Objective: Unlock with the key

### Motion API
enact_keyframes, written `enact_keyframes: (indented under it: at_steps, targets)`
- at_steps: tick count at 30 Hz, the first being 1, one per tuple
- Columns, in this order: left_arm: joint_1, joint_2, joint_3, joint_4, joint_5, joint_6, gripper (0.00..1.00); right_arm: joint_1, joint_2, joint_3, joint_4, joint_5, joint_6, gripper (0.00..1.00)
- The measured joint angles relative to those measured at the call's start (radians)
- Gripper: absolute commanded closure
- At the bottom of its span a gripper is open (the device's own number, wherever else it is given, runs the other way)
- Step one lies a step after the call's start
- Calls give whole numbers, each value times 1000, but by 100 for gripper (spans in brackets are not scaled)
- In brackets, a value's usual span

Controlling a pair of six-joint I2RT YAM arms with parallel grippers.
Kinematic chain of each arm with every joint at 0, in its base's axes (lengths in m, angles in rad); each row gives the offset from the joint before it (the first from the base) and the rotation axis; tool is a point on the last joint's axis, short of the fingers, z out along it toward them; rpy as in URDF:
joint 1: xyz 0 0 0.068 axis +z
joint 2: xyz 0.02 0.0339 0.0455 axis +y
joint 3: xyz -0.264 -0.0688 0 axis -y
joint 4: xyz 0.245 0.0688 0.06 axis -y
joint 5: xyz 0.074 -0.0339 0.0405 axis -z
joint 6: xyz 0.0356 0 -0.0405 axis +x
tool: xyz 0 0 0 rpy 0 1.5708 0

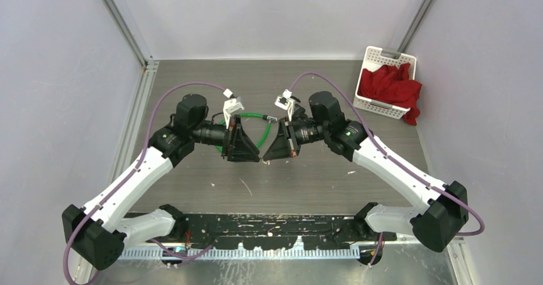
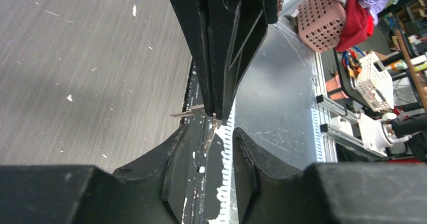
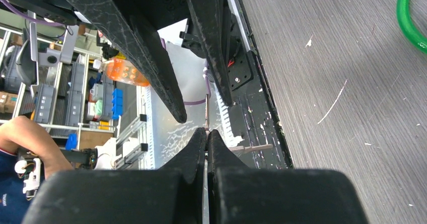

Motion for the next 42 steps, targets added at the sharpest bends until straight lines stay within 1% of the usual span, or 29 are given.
enact_keyframes:
  at_steps: [4, 9, 10, 11, 12, 13, 15, 16, 17, 19, 22, 24, 26, 28, 31, 32, 36, 39, 41, 42]
  targets:
    - [0, 0, -13, -16, 32, 0, 75, 0, 0, 0, 0, 0, 0, 99]
    - [1, 4, -13, -31, 36, 7, 97, 1, 4, 2, 0, -8, 1, 99]
    - [3, 6, -13, -33, 37, 7, 100, 3, 6, 3, 0, -7, 1, 99]
    - [3, 8, -13, -37, 39, 7, 100, 4, 8, 3, 0, -8, 1, 99]
    - [4, 10, -13, -38, 39, 7, 100, 6, 10, 3, 0, -8, 1, 95]
    - [5, 10, -13, -38, 37, 7, 100, 6, 11, 4, 1, -9, 1, 89]
    - [6, 10, -13, -40, 37, 6, 100, 8, 15, 4, 7, -11, 4, 71]
    - [6, 10, -13, -40, 38, 6, 100, 8, 17, 4, 10, -11, 12, 64]
    - [6, 10, -13, -39, 39, 5, 100, 8, 19, 3, 20, -8, 25, 62]
    - [5, 10, -13, -37, 31, 3, 100, 11, 20, -11, 86, -11, 67, 62]
    - [5, 2, -20, -31, 18, -17, 100, 12, 8, -88, 256, -23, 161, 70]
    - [6, -9, -29, -24, 11, -34, 100, 4, 3, -161, 365, -34, 232, 70]
    - [9, -15, -33, -21, 2, -48, 100, -6, 3, -217, 432, -45, 291, 68]
    - [18, -16, -34, -17, -6, -61, 100, -13, 2, -249, 476, -48, 330, 68]
    - [36, -17, -34, -5, -9, -93, 100, -18, -12, -280, 536, -48, 371, 71]
    - [39, -18, -35, 0, -9, -99, 100, -18, -18, -286, 547, -47, 378, 73]
    - [45, -27, -40, 16, -8, -129, 100, -21, -40, -298, 592, -38, 405, 85]
    - [45, -39, -40, 27, -10, -142, 100, -23, -45, -309, 612, -26, 423, 89]
    - [45, -43, -41, 31, -13, -148, 100, -23, -45, -313, 625, -18, 434, 89]
    - [46, -43, -41, 31, -14, -148, 100, -23, -45, -315, 629, -15, 438, 84]
